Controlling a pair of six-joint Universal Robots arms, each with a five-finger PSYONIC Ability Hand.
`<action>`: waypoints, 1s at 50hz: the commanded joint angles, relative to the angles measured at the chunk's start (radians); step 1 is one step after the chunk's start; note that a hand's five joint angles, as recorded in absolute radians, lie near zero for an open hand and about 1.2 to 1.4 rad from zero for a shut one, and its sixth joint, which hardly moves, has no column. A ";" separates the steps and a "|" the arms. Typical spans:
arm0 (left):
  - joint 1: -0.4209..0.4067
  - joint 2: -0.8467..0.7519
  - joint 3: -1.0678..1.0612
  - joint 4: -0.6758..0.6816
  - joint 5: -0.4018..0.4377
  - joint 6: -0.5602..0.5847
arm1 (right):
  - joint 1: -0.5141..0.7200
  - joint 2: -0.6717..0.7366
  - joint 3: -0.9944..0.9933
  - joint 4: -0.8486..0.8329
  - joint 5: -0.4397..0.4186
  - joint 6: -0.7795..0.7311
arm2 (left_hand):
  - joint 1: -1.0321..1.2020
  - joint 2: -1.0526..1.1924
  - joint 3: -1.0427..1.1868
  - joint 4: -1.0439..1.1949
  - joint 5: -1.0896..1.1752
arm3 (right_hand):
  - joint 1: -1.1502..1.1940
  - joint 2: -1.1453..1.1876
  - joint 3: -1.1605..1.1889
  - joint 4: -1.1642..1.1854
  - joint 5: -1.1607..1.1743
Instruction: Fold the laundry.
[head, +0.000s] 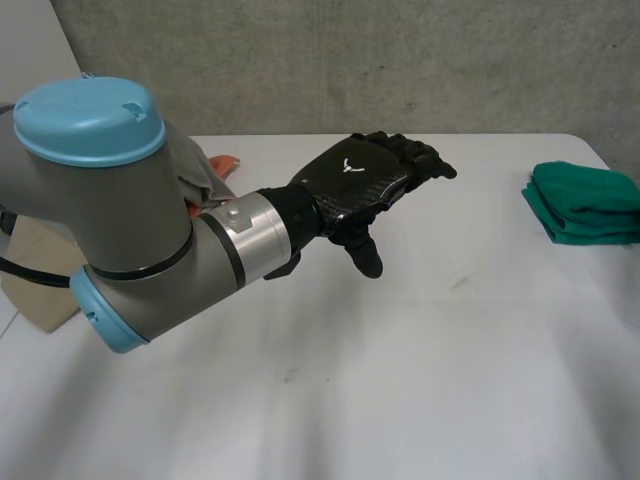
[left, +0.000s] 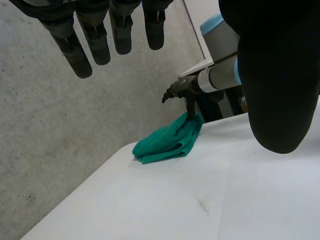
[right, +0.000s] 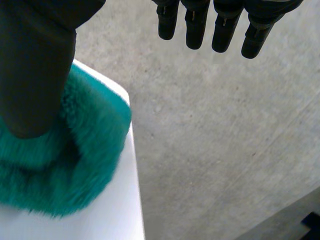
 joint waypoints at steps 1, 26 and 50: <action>0.004 0.020 0.003 0.002 -0.002 -0.021 | 0.003 -0.291 0.430 -0.276 -0.012 -0.087 | 0.015 0.015 0.018 0.027 0.010 | -0.049 -0.038 -0.033 -0.036 -0.046; 0.531 -0.104 0.101 0.115 -0.486 0.292 | 0.195 -0.914 1.180 -0.167 -0.495 -0.202 | 0.006 0.006 0.009 0.018 0.001 | -0.049 -0.038 -0.033 -0.036 -0.046; 0.578 -0.159 0.221 0.340 -0.270 0.003 | 0.219 -0.892 1.254 -0.150 -0.486 -0.305 | 1.177 1.177 1.180 1.189 1.172 | -0.049 -0.038 -0.033 -0.036 -0.046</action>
